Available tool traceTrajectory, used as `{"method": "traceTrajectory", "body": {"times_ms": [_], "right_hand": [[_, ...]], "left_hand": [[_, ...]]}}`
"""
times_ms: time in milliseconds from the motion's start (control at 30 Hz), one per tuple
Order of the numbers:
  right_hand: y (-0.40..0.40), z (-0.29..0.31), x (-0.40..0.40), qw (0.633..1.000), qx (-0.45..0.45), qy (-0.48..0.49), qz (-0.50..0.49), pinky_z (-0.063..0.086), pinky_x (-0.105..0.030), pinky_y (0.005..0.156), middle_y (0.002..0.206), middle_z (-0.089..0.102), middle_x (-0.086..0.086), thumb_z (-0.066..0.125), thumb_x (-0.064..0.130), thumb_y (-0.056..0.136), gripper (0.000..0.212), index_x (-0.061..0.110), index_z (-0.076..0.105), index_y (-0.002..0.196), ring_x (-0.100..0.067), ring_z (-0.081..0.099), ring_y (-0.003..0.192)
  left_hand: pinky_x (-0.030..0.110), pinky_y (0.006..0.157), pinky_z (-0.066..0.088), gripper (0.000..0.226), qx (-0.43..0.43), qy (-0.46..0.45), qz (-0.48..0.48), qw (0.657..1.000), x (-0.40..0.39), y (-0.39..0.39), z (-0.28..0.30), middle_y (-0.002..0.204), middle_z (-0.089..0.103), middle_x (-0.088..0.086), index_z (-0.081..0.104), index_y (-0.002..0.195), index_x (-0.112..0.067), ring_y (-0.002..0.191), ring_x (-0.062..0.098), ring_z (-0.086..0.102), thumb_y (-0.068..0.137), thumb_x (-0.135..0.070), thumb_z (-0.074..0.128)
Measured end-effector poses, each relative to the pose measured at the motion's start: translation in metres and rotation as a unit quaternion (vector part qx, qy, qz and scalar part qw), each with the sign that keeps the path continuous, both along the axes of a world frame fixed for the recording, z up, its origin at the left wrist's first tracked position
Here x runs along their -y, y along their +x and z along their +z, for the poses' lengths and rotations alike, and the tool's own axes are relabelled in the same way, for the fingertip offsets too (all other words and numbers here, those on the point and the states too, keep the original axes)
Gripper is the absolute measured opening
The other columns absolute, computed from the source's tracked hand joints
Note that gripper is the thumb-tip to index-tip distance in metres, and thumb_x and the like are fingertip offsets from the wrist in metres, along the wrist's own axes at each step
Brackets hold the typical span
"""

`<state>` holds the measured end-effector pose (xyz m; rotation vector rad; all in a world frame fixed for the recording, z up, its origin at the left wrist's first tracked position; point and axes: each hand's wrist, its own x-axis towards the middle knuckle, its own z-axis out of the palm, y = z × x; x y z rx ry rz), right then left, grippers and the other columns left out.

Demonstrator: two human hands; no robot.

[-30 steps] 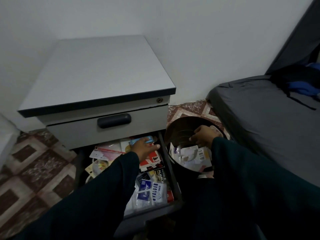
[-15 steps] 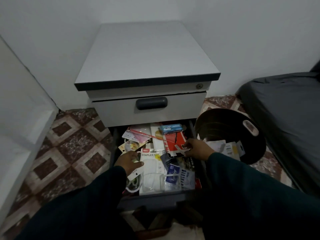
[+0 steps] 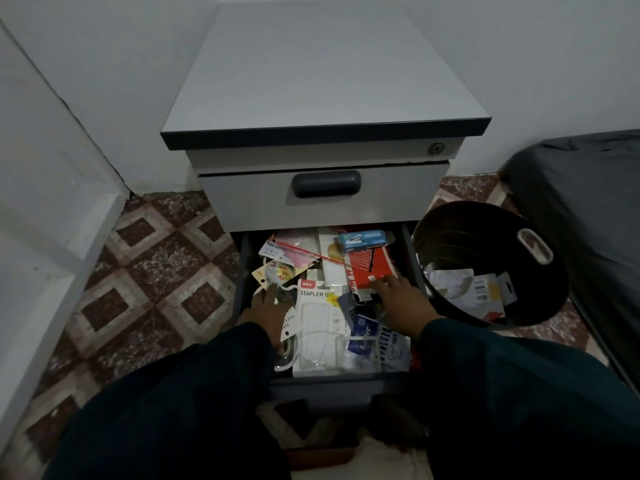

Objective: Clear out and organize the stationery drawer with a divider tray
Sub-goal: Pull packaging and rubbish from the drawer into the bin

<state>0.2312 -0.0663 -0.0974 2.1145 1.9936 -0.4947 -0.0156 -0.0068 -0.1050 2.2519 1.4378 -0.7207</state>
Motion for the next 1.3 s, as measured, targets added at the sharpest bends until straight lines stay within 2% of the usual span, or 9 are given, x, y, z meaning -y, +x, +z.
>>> {"method": "traceTrajectory", "body": {"times_ms": [100, 200, 333, 600, 733, 833, 1033, 1167, 1300], "right_hand": [[-0.012, 0.005, 0.0, 0.998, -0.018, 0.053, 0.021, 0.044, -0.038, 0.095, 0.132, 0.046, -0.011, 0.051, 0.013, 0.091, 0.044, 0.013, 0.04, 0.133, -0.029, 0.046, 0.119], [-0.025, 0.007, 0.006, 0.993, -0.076, -0.026, 0.091, 0.047, -0.034, 0.085, 0.12, 0.058, -0.01, 0.056, 0.018, 0.09, 0.031, 0.012, 0.051, 0.119, -0.027, 0.056, 0.108], [-0.033, -0.007, 0.021, 0.983, -0.025, -0.081, 0.163, 0.041, -0.037, 0.098, 0.139, 0.041, -0.011, 0.06, 0.024, 0.088, 0.049, 0.01, 0.043, 0.133, -0.028, 0.04, 0.127], [-0.037, -0.016, 0.028, 0.992, 0.004, -0.087, 0.093, 0.044, -0.039, 0.097, 0.135, 0.046, -0.017, 0.055, 0.01, 0.087, 0.047, 0.007, 0.041, 0.132, -0.03, 0.046, 0.124], [-0.032, -0.016, 0.022, 0.996, -0.047, -0.072, 0.027, 0.046, -0.034, 0.093, 0.124, 0.054, -0.014, 0.058, 0.015, 0.085, 0.033, 0.009, 0.057, 0.117, -0.028, 0.053, 0.112], [-0.029, -0.012, 0.019, 0.992, -0.09, -0.087, -0.007, 0.043, -0.031, 0.089, 0.123, 0.05, -0.014, 0.062, 0.023, 0.086, 0.029, 0.007, 0.06, 0.11, -0.027, 0.052, 0.109], [-0.018, -0.015, 0.017, 0.991, -0.052, -0.067, -0.106, 0.032, -0.042, 0.11, 0.143, 0.035, -0.012, 0.062, 0.021, 0.084, 0.055, 0.011, 0.043, 0.134, -0.033, 0.031, 0.133], [-0.018, -0.015, 0.018, 0.974, -0.117, -0.065, -0.184, 0.035, -0.04, 0.109, 0.149, 0.021, -0.016, 0.065, 0.014, 0.081, 0.064, 0.005, 0.035, 0.136, -0.036, 0.034, 0.133], [-0.016, -0.017, 0.02, 0.962, -0.132, -0.077, -0.226, 0.032, -0.041, 0.111, 0.15, 0.02, -0.017, 0.074, 0.017, 0.077, 0.089, 0.009, 0.016, 0.144, -0.037, 0.026, 0.137]], "left_hand": [[0.046, 0.114, 0.027, 0.084, 0.03, 0.027, 0.032, 0.999, 0.002, 0.003, -0.003, 0.156, -0.02, 0.009, 0.016, 0.149, -0.027, 0.144, 0.037, 0.002, 0.083, -0.024, 0.068], [0.048, 0.112, 0.027, 0.08, 0.047, 0.041, 0.069, 0.996, 0.006, 0.004, -0.005, 0.155, -0.024, 0.008, 0.019, 0.147, -0.032, 0.144, 0.042, -0.004, 0.085, -0.021, 0.067], [0.043, 0.105, 0.036, 0.078, 0.092, 0.034, 0.117, 0.988, 0.008, 0.006, -0.004, 0.156, -0.018, 0.006, 0.027, 0.144, -0.033, 0.137, 0.04, 0.024, 0.082, -0.015, 0.07], [0.04, 0.101, 0.043, 0.079, 0.181, 0.045, 0.221, 0.957, 0.004, 0.002, 0.005, 0.139, 0.023, 0.014, 0.038, 0.131, -0.015, 0.118, 0.035, 0.045, 0.067, -0.016, 0.083], [0.032, 0.1, 0.043, 0.075, 0.284, 0.021, 0.28, 0.917, 0.005, 0.005, 0.01, 0.133, 0.028, 0.014, 0.045, 0.127, -0.008, 0.112, 0.031, 0.049, 0.064, -0.016, 0.086], [0.029, 0.098, 0.04, 0.07, 0.276, -0.006, 0.297, 0.914, 0.006, 0.004, 0.008, 0.133, 0.032, 0.016, 0.046, 0.128, -0.007, 0.116, 0.031, 0.047, 0.07, -0.02, 0.082], [0.03, 0.08, 0.043, 0.055, 0.317, -0.003, 0.39, 0.864, -0.001, -0.002, 0.005, 0.122, 0.056, 0.019, 0.047, 0.115, -0.001, 0.111, 0.032, 0.054, 0.07, -0.001, 0.079], [0.034, 0.091, 0.045, 0.069, 0.319, -0.021, 0.428, 0.845, -0.006, -0.005, 0.004, 0.123, 0.057, 0.02, 0.047, 0.124, 0.008, 0.114, 0.032, 0.055, 0.066, 0.0, 0.082], [0.031, 0.075, 0.049, 0.051, 0.341, -0.086, 0.439, 0.827, -0.006, -0.004, 0.002, 0.119, 0.062, 0.021, 0.058, 0.117, 0.007, 0.095, 0.024, 0.059, 0.071, 0.001, 0.079]]}}
